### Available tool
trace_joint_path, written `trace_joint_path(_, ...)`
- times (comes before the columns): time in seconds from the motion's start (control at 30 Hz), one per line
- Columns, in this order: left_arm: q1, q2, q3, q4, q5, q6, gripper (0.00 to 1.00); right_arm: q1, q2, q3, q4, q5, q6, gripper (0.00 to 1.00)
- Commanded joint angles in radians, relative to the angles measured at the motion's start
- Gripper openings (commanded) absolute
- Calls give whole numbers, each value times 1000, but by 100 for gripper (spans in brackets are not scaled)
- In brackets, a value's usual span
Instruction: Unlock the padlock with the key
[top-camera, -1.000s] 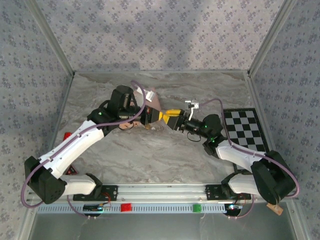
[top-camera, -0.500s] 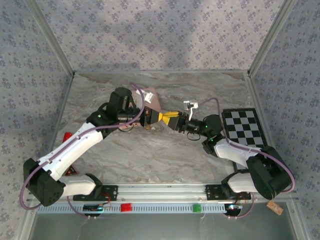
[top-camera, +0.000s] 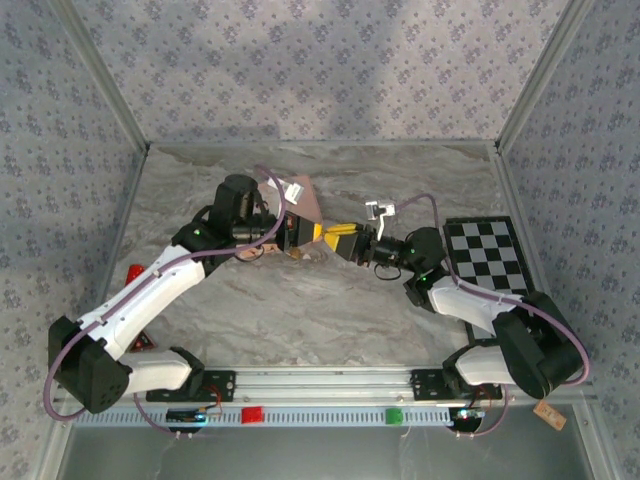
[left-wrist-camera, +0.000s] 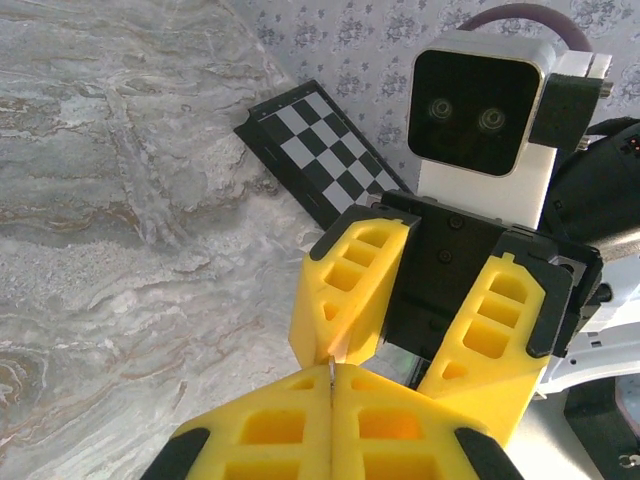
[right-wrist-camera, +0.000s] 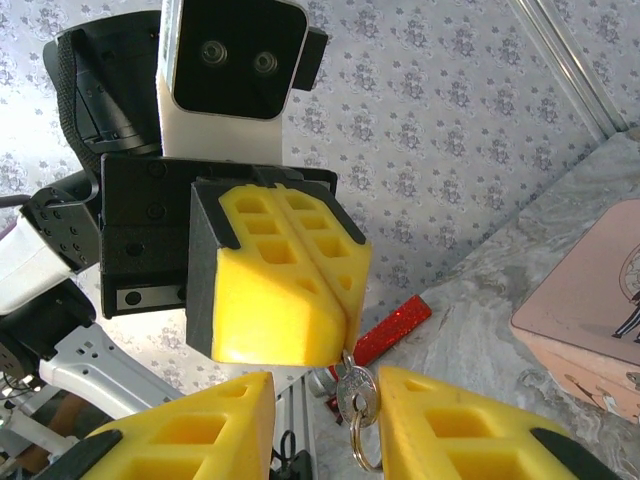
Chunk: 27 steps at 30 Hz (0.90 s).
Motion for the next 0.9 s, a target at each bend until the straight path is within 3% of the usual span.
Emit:
trace_joint_path(0.0, 10, -24, 1, 47, 27, -3, 0, 10, -4, 40, 8, -43, -18, 33)
trace_joint_path(0.3, 10, -22, 3, 56, 37, -7, 0, 15, -8, 45, 2, -43, -24, 30)
trace_joint_path(0.87, 13, -31, -21, 61, 27, 1, 0, 11, -17, 42, -16, -33, -13, 2)
